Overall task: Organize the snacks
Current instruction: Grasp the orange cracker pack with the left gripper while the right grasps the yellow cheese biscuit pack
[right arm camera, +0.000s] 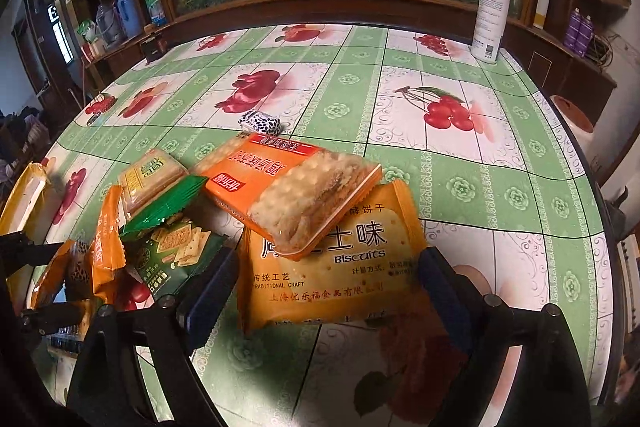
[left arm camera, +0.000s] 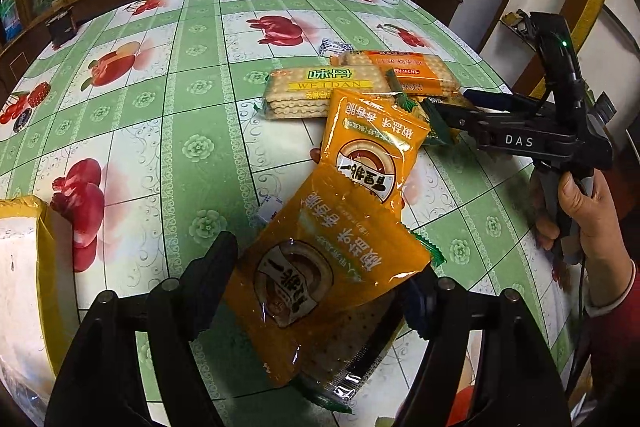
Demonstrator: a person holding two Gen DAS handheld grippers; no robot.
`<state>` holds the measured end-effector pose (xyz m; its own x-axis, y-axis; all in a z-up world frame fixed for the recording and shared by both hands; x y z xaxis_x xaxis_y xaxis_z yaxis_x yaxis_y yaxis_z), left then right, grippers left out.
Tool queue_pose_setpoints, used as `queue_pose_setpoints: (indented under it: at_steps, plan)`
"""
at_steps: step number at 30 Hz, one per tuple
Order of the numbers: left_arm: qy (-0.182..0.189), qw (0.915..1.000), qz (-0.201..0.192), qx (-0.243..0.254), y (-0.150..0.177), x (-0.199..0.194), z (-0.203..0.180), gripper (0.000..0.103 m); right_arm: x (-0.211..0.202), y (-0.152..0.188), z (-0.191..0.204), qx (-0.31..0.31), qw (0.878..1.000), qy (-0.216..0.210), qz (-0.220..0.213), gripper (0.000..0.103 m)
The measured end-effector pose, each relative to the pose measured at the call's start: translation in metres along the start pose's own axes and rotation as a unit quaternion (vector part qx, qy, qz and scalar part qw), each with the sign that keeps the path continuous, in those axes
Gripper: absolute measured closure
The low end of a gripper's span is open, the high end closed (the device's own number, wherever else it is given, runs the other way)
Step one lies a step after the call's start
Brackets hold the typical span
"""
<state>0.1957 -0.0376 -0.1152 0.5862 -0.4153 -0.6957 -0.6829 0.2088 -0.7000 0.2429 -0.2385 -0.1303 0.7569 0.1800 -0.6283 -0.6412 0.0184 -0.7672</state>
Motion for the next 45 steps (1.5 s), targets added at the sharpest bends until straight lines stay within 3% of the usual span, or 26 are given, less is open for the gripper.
queue_pose_setpoints:
  at_steps: [1,4,7,9,11,12,13,15,17,22,23,25,27,30,32,37,40,42,44,45]
  plan:
    - [0.000,1.0000,-0.002,-0.004,0.000,0.000,0.001,0.030,-0.001,0.001,-0.001,-0.001,1.000,0.002,0.001,0.022]
    - [0.001,1.0000,-0.007,-0.005,0.000,-0.001,-0.001,0.034,-0.009,0.003,-0.003,0.009,1.000,-0.013,0.000,0.030]
    - [0.010,0.9999,-0.008,0.002,0.000,-0.003,-0.006,0.050,-0.018,0.008,-0.003,0.014,1.000,-0.021,-0.002,0.032]
    - [0.020,0.9998,-0.008,0.005,-0.001,-0.005,-0.010,0.067,-0.025,0.013,-0.001,0.010,1.000,-0.022,-0.003,0.033]
    - [0.024,0.9997,-0.006,0.008,0.000,-0.006,-0.013,0.073,-0.030,0.017,0.001,0.012,1.000,-0.025,-0.004,0.034]
    - [0.023,0.9997,-0.006,0.010,0.000,-0.006,-0.014,0.074,-0.033,0.019,0.002,0.012,1.000,-0.028,-0.005,0.036]
    - [0.023,0.9997,-0.005,0.012,0.000,-0.007,-0.015,0.076,-0.038,0.022,0.002,0.014,0.999,-0.031,-0.005,0.047]
    - [0.026,0.9996,-0.003,0.010,0.001,-0.008,-0.015,0.078,-0.048,0.027,0.002,0.021,0.999,-0.039,-0.004,0.059]
    - [0.028,0.9996,0.000,0.006,0.001,-0.008,-0.015,0.078,-0.056,0.034,0.002,0.018,0.999,-0.042,0.004,0.061]
    - [0.037,0.9991,0.012,-0.019,0.000,-0.005,-0.011,0.079,-0.069,0.041,0.003,0.002,0.999,-0.035,-0.011,0.042]
    - [0.039,0.9989,0.014,-0.023,0.000,-0.005,-0.010,0.078,-0.071,0.039,0.003,0.001,0.999,-0.036,-0.019,0.040]
    - [0.040,0.9985,0.018,-0.034,-0.001,-0.004,-0.007,0.078,-0.074,0.033,0.002,-0.005,0.999,-0.035,-0.036,0.027]
    - [0.042,0.9981,0.020,-0.040,-0.002,-0.003,-0.006,0.078,-0.071,0.024,0.005,-0.019,0.998,-0.047,-0.048,0.022]
    - [0.043,0.9979,0.020,-0.044,-0.002,-0.003,-0.005,0.078,-0.059,0.011,0.010,-0.037,0.995,-0.077,-0.048,0.022]
    - [0.044,0.9977,0.021,-0.047,-0.002,-0.003,-0.005,0.078,-0.047,0.002,0.009,-0.020,0.993,-0.112,-0.044,0.022]
    - [0.049,0.9973,0.024,-0.050,-0.001,-0.004,-0.004,0.078,-0.016,-0.007,0.006,0.010,0.989,-0.148,-0.017,0.018]
    - [0.051,0.9969,0.024,-0.055,0.000,-0.005,-0.001,0.078,-0.024,0.002,0.018,-0.027,0.988,-0.151,0.003,0.018]
    - [0.053,0.9967,0.025,-0.057,0.001,-0.005,0.001,0.078,-0.037,0.019,0.032,-0.047,0.983,-0.176,0.029,0.019]
    - [0.053,0.9968,0.024,-0.055,0.002,-0.006,0.001,0.078,-0.053,0.042,0.048,-0.093,0.978,-0.180,0.058,0.019]
    - [0.054,0.9967,0.024,-0.055,0.003,-0.007,0.001,0.078,-0.063,0.048,0.056,-0.118,0.976,-0.174,0.053,0.020]
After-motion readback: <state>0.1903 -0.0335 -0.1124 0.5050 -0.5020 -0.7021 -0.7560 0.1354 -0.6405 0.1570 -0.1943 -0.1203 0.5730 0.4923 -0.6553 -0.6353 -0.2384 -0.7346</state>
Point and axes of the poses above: each gripper's, at about its wrist camera, not at the fingertips, and x roughly the way its jaws point, z to its left, y to its underside, the point moved 4 cm from there along x, roughly the way its jaws point, and after that the axes turned 12 degrees about -z, right-handed, at the moved point
